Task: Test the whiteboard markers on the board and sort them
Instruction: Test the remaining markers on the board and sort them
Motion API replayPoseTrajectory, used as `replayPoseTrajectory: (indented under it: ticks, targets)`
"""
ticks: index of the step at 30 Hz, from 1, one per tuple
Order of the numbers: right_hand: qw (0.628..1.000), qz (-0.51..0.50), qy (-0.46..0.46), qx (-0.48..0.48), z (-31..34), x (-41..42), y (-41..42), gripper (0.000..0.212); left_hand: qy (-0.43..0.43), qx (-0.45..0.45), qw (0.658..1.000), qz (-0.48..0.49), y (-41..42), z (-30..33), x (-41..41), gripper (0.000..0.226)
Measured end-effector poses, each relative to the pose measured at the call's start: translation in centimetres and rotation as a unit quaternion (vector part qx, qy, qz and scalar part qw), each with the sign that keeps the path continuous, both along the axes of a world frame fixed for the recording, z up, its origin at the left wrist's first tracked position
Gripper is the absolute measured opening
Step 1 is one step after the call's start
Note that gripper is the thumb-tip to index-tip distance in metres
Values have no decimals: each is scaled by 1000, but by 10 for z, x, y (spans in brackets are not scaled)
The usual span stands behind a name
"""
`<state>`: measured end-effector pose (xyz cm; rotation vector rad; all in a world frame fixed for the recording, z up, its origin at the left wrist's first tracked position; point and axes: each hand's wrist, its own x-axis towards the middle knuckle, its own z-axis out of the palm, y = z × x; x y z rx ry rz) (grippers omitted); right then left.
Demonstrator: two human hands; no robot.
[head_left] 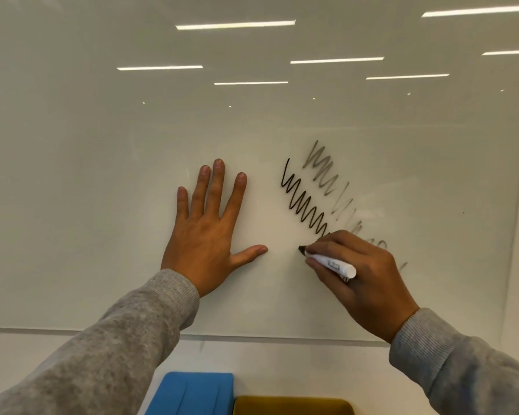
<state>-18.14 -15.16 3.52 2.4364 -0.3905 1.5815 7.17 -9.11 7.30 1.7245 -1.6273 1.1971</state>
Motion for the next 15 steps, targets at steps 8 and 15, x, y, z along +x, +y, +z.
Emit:
replayPoseTrajectory:
  ticks: [8,15]
  targets:
    - [1000,-11,-1,5,-14,-10,-1,27,1,-1,1000,0,0,-1,0,112]
    - [1000,-18,3,15,-19,-17,-2,28,5,0,1000,-1,0,-2,-1,112]
